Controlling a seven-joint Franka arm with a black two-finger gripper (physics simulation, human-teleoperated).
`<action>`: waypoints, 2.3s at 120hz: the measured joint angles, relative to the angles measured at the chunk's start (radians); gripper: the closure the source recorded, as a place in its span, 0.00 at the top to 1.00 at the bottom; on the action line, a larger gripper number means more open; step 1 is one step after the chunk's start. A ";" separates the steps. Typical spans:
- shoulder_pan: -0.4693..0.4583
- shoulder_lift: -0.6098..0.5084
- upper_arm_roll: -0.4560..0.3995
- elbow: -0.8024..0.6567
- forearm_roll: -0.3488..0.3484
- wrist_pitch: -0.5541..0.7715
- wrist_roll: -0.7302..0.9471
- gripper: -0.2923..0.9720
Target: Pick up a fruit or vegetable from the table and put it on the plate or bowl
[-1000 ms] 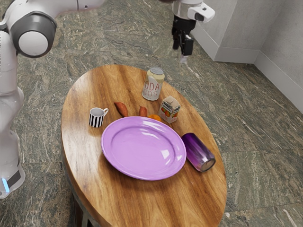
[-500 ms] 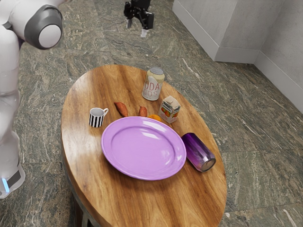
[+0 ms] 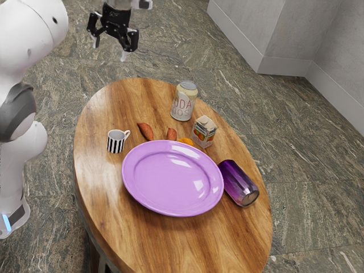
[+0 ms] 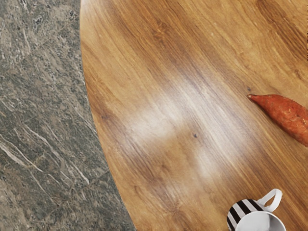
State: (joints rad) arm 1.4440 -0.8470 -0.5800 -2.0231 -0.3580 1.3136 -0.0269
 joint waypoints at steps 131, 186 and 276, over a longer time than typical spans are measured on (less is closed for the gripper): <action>0.272 -0.147 -0.413 -0.155 -0.414 0.155 -0.257 0.77; 0.266 -0.165 -0.500 -0.193 -0.515 0.220 -0.406 0.77; 0.248 -0.159 -0.537 -0.281 -0.546 0.297 -0.572 0.77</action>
State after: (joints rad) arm 1.6920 -1.0064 -1.1174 -2.3037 -0.9041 1.6102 -0.5984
